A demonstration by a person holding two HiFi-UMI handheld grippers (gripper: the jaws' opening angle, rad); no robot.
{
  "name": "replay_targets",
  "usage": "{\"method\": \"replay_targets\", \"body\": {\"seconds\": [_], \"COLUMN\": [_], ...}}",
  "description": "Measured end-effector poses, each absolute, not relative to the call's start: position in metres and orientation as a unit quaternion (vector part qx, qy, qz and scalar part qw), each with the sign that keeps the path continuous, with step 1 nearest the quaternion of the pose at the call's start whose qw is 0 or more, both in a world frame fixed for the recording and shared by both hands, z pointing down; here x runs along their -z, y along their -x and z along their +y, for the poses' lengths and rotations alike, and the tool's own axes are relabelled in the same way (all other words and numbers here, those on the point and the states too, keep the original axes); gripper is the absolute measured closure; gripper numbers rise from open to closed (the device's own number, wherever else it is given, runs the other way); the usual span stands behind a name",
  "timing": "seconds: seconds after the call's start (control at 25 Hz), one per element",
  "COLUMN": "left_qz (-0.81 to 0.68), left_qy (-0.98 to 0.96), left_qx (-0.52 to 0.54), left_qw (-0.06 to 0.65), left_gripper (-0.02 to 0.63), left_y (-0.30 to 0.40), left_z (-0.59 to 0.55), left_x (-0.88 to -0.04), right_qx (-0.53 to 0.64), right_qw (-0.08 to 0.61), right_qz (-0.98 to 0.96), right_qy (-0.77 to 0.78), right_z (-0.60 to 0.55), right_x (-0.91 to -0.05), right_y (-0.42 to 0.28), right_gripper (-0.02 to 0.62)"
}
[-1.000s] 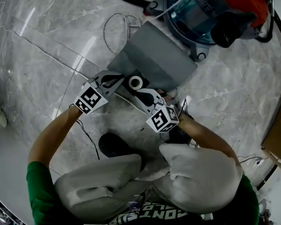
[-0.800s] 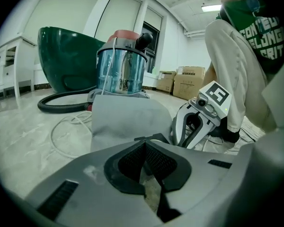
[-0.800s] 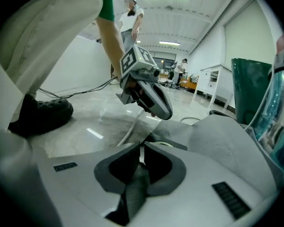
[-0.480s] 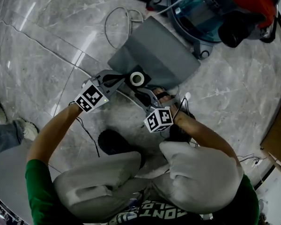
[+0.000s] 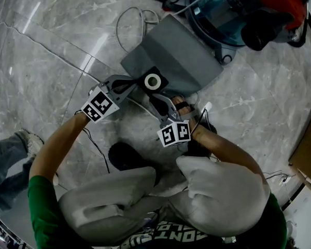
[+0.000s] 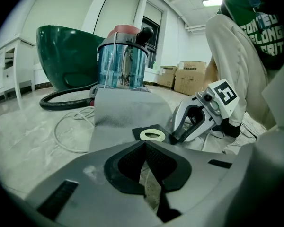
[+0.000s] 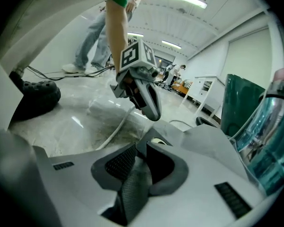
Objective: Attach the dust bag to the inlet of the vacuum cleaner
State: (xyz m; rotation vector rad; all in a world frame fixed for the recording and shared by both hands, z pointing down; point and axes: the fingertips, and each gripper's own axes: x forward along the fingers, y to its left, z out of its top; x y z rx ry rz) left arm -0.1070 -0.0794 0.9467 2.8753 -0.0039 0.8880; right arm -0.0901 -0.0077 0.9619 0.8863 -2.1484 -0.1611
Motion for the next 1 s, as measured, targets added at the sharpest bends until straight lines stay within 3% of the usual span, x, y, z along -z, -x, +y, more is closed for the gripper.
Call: {"method": "replay_targets", "body": {"seconds": [0.44,1.0], "left_qz": [-0.013,-0.013], "left_qy": [-0.961,-0.968], "left_qx": [-0.275,-0.245], "left_qw": [0.040,0.055], "left_gripper": [0.601,0.601], "left_y": [0.079,0.031], "left_z": [-0.104,-0.120], "left_x": [-0.925,-0.910], "right_qx": [0.014,-0.041], "right_qw": [0.330,0.327], "right_qz": [-0.831,-0.803], "right_qy": [-0.448,-0.497], "right_z": [-0.045,-0.068], "right_x": [-0.915,-0.922], "right_y": [0.060,0.028], "right_gripper": [0.522,0.543]}}
